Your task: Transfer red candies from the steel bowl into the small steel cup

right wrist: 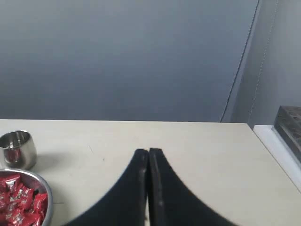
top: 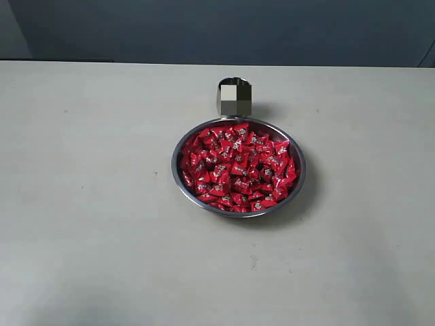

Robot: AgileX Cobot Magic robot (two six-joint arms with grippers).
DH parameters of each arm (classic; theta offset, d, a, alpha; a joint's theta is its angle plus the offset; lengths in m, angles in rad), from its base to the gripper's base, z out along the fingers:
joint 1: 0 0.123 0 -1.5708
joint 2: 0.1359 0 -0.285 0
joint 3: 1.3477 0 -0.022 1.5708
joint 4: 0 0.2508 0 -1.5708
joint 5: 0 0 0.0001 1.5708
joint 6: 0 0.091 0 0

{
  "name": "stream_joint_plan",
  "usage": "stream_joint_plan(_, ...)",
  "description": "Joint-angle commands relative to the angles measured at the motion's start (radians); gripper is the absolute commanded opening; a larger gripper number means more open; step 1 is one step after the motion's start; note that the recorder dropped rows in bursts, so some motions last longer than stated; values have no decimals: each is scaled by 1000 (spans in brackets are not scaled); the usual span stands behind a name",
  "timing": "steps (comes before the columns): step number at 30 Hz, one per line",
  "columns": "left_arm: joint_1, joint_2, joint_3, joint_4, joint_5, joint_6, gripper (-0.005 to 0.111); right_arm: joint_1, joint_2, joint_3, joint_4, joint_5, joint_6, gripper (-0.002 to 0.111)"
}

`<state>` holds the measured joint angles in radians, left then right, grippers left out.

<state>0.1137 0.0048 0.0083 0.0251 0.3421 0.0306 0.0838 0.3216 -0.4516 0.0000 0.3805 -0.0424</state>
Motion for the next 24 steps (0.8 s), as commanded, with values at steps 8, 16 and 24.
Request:
stream_joint_plan(8,-5,-5,-8,2,-5,-1,0,-2,268,-209,-10,-16,-2,-1)
stream_joint_plan(16,-5,-5,-8,2,-5,-1,0,-2,270,-209,53,-73,-2,-1)
stream_joint_plan(24,-5,-5,-8,2,-5,-1,0,-2,311,-209,232,-36,-15,-1)
